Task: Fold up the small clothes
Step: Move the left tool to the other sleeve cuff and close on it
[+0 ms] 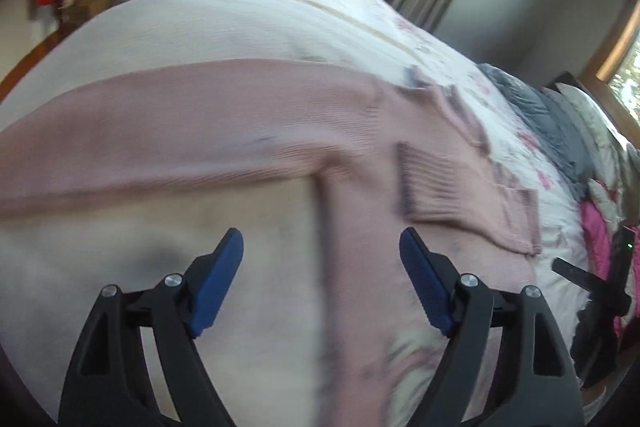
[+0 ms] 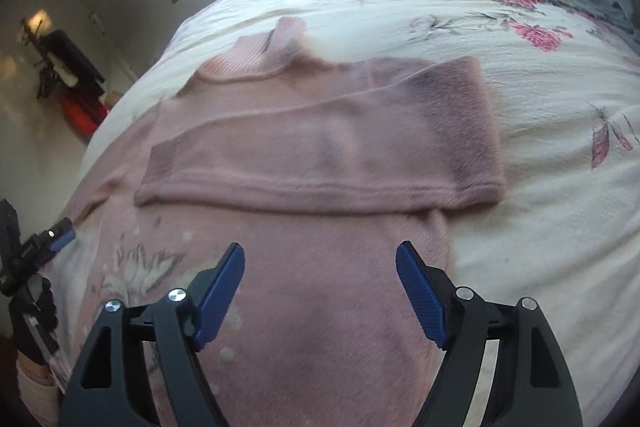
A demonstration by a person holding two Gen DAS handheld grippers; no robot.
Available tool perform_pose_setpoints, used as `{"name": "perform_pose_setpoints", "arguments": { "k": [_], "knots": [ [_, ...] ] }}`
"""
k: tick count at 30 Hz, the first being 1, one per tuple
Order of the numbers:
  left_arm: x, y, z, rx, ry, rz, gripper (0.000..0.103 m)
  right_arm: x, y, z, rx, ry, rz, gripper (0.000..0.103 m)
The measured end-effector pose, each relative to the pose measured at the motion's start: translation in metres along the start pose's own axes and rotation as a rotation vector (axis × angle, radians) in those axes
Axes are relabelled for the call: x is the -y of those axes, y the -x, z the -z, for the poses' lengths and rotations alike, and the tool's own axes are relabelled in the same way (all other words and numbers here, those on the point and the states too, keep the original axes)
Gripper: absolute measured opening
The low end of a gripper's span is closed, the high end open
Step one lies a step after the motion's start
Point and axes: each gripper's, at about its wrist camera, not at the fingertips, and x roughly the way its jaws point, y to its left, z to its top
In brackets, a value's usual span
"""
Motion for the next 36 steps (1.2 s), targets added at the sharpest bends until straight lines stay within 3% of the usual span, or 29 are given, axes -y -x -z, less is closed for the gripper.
{"name": "perform_pose_setpoints", "arguments": {
  "k": [5,14,19,25,28,31,33,35,36],
  "knots": [
    [-0.078,0.037,0.019,0.035,0.142,-0.052,0.081,-0.036,-0.008,0.027,-0.017,0.054,-0.02,0.08],
    [-0.182,0.05,0.008,0.187,0.467,0.014,0.08,-0.07,-0.027,0.047,-0.061,0.093,-0.023,0.08],
    [-0.202,0.039,-0.008,0.262,0.512,0.011,0.08,-0.072,-0.039,0.052,-0.09,0.091,0.002,0.08],
    [-0.196,0.025,-0.03,0.299,0.511,-0.034,0.079,-0.067,-0.052,0.055,-0.105,0.083,0.021,0.08],
    [-0.193,0.026,-0.033,0.304,0.496,-0.051,0.066,-0.065,-0.054,0.057,-0.105,0.09,0.026,0.08],
    [-0.199,0.032,-0.028,0.313,0.518,-0.047,0.047,-0.066,-0.053,0.056,-0.103,0.097,0.023,0.08],
    [-0.199,0.035,-0.025,0.31,0.531,-0.045,0.026,-0.064,-0.052,0.056,-0.102,0.095,0.019,0.08],
    [-0.198,0.039,-0.024,0.309,0.527,-0.037,0.015,-0.062,-0.051,0.056,-0.1,0.092,0.017,0.08],
    [-0.196,0.041,-0.025,0.314,0.522,-0.034,0.014,-0.061,-0.051,0.057,-0.099,0.09,0.015,0.08]
  ]
}}
